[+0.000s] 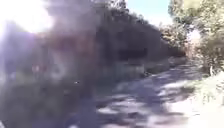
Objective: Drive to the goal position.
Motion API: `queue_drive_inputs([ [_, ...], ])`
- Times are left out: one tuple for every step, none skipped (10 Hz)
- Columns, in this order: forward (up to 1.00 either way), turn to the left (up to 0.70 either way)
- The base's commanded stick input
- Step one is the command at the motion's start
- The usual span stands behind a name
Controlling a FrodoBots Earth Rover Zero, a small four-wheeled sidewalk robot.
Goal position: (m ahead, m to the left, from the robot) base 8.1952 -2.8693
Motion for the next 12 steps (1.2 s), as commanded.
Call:
queue_drive_inputs([
  [1.00, 0.00],
  [1.00, 0.00],
  [1.00, 0.00],
  [0.94, 0.00],
  [0.32, 0.00],
  [0.00, 0.00],
  [0.00, 0.00],
  [0.00, 0.00],
  [0.00, 0.00],
  [0.00, 0.00],
  [0.00, 0.00],
  [0.00, 0.00],
])
